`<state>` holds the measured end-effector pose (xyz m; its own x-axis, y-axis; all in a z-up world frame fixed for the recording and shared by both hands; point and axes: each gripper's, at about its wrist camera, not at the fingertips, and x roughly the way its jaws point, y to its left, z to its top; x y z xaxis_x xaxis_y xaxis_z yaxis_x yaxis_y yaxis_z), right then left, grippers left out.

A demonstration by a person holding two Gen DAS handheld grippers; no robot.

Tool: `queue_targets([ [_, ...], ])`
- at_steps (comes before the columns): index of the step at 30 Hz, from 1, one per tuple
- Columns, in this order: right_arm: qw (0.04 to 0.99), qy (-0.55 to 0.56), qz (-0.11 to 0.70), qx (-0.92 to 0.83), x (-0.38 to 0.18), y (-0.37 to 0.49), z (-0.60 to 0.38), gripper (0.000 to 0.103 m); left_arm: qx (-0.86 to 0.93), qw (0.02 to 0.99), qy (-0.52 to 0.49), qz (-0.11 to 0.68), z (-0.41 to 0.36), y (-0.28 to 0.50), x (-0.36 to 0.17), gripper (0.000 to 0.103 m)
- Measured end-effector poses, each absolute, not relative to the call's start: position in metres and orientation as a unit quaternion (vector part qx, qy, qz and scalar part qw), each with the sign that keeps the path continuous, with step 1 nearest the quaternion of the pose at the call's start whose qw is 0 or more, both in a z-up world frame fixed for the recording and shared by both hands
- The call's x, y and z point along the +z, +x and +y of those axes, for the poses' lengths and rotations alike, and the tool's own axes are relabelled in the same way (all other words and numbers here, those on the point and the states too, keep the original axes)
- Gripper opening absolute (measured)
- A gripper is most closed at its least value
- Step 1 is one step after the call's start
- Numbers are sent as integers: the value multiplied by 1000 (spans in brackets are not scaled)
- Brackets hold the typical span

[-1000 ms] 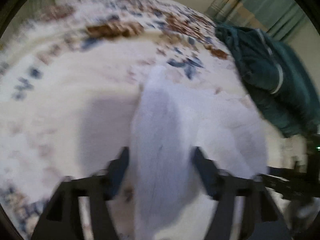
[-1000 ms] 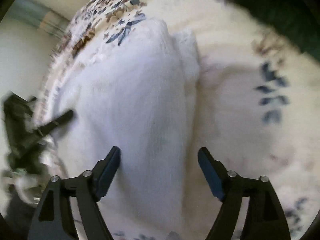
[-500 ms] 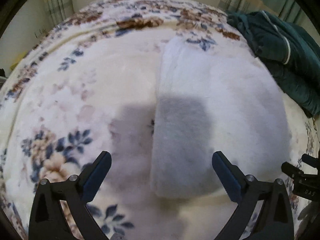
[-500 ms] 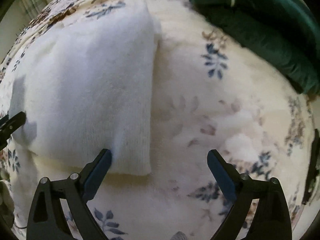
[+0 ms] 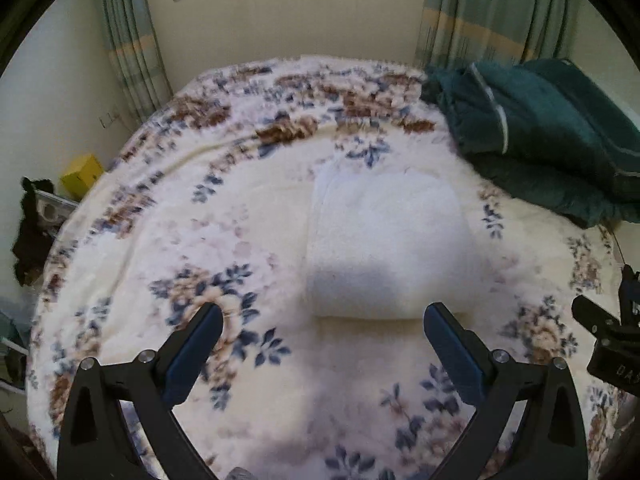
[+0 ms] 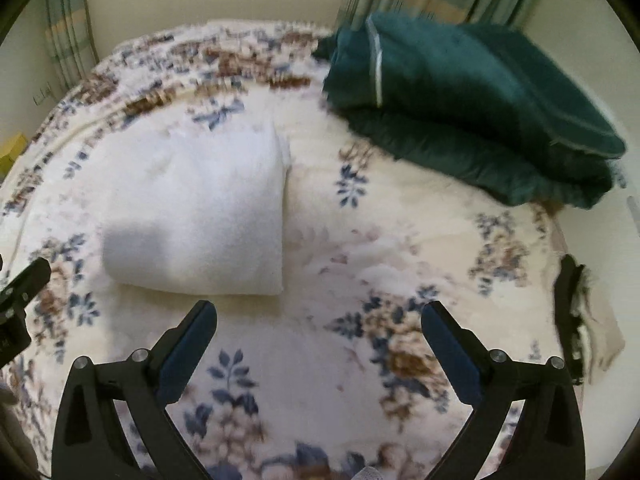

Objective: Fold small clothes

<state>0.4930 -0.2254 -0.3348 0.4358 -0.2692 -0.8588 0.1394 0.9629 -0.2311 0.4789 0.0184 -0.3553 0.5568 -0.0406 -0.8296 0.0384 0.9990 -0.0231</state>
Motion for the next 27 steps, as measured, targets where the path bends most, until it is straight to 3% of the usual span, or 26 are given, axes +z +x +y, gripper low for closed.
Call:
queue_targets([
  [14, 891, -45, 434, -122, -106, 335, -199, 103, -36, 915, -10, 402, 19, 331, -159, 103],
  [27, 924, -39, 368, -99, 49, 180, -189, 103, -33, 929, -11, 368, 14, 217, -43, 103],
])
